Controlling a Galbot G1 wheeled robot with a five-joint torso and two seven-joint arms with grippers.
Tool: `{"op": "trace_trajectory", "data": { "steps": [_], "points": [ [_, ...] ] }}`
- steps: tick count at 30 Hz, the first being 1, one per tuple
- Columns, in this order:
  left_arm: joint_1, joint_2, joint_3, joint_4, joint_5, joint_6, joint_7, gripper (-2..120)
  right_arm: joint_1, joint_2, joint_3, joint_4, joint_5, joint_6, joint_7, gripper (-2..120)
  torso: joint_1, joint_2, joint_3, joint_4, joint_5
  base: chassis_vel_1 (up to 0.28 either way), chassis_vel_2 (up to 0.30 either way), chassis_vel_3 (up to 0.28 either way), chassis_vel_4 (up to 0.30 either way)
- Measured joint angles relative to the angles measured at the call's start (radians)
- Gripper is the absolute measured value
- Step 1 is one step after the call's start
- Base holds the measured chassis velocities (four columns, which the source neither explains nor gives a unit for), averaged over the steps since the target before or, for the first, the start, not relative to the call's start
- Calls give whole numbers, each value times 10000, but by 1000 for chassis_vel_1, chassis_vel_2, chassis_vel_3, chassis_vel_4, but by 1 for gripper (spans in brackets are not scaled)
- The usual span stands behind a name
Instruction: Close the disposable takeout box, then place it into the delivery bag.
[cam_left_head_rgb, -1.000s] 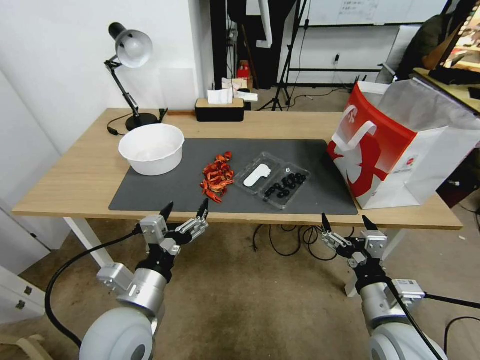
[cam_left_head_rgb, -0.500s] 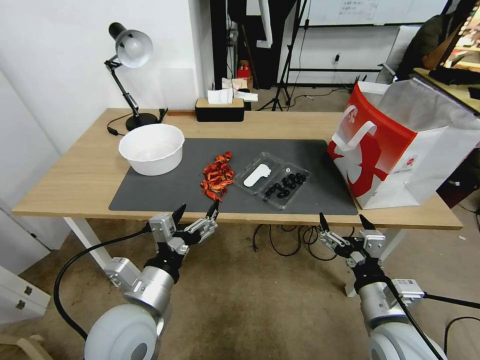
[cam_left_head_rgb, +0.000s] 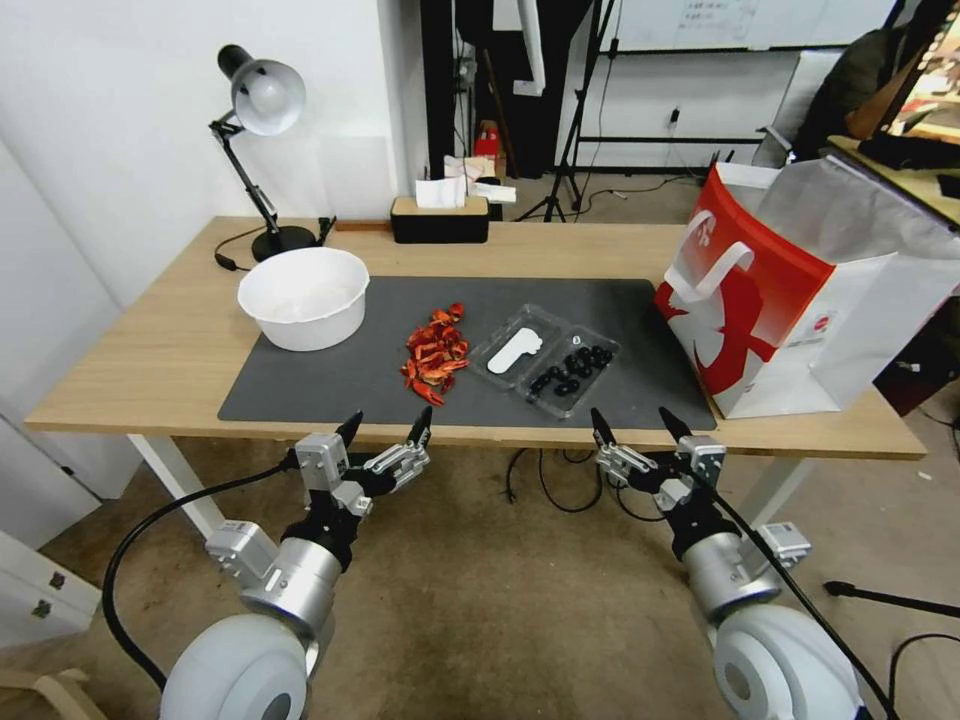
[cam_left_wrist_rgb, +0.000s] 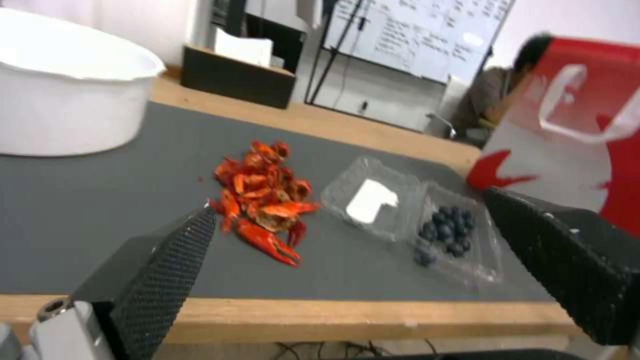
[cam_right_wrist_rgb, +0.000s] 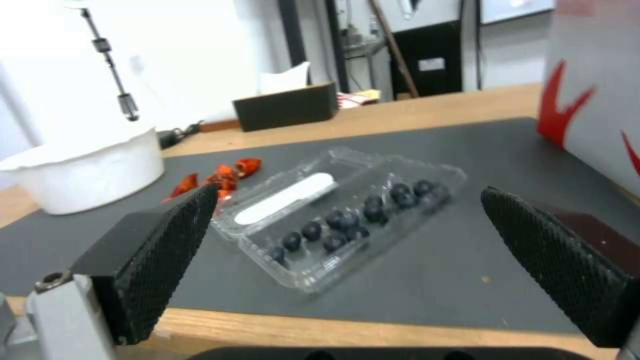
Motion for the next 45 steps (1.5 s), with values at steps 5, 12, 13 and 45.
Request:
{"op": "trace_trajectory", "data": {
  "steps": [5, 12, 13, 45],
  "points": [
    [54, 107, 174, 30, 238, -39, 68, 100, 336, -796, -99, 66, 413, -216, 226, 100, 0, 0, 0, -2, 3, 0, 0, 0, 0],
    [403, -221, 140, -137, 1034, -289, 132, 100, 1171, -1640, -413, 53, 940, -907, 767, 100, 0, 0, 1, 4, 4, 0, 0, 0, 0],
    [446, -259, 130, -148, 1127, -320, 137, 100, 1309, -1761, -521, 20, 1108, -990, 802, 100, 0, 0, 0, 3, 3, 0, 0, 0, 0],
    [276, -390, -54, 509, 1172, -694, 75, 100, 5613, -3254, -3810, -792, 5993, -4343, 3497, 100, 1, 1, 0, 4, 3, 0, 0, 0, 0]
  ]
}}
